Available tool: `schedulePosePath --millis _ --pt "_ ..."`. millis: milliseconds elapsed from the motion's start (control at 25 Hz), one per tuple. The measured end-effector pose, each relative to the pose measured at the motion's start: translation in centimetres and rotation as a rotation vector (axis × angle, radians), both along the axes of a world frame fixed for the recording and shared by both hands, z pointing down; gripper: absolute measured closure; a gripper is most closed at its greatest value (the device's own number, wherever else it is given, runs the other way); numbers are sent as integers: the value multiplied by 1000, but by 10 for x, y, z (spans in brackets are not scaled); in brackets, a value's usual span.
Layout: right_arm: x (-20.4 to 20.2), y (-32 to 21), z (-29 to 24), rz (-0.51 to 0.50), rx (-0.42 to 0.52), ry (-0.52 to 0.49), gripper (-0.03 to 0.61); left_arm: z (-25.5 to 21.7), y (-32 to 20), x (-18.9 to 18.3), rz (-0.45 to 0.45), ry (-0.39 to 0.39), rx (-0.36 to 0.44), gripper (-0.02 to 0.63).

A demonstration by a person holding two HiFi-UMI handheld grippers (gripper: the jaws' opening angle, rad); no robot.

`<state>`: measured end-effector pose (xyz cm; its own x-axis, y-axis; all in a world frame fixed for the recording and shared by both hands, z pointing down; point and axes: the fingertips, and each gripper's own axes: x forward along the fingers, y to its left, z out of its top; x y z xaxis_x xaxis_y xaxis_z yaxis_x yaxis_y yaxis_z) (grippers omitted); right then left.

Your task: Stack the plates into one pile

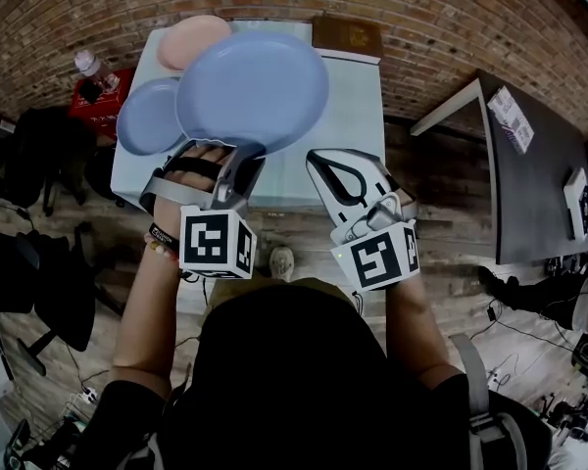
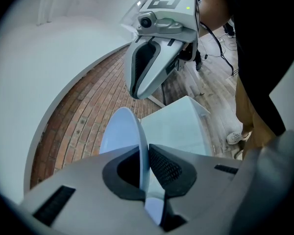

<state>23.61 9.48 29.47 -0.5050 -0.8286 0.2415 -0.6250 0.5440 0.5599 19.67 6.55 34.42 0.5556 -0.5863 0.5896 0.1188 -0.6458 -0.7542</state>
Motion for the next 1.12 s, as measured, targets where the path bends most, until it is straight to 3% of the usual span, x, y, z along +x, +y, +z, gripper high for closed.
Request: schedulePosePath --millis 280,520,760,1120 --pt "-14 -12 1 -40 -6 -9 543 1 -8 -17 -41 3 -4 575" --pt "-50 -29 7 -125 -29 -13 543 6 -19 -53 -111 -3 -15 575" --pt "-117 -52 18 -212 -57 8 543 22 -40 -120 -181 -12 -37 575" --pt "-214 -106 20 -222 -82 20 543 45 -97 -218 -201 -12 -97 575"
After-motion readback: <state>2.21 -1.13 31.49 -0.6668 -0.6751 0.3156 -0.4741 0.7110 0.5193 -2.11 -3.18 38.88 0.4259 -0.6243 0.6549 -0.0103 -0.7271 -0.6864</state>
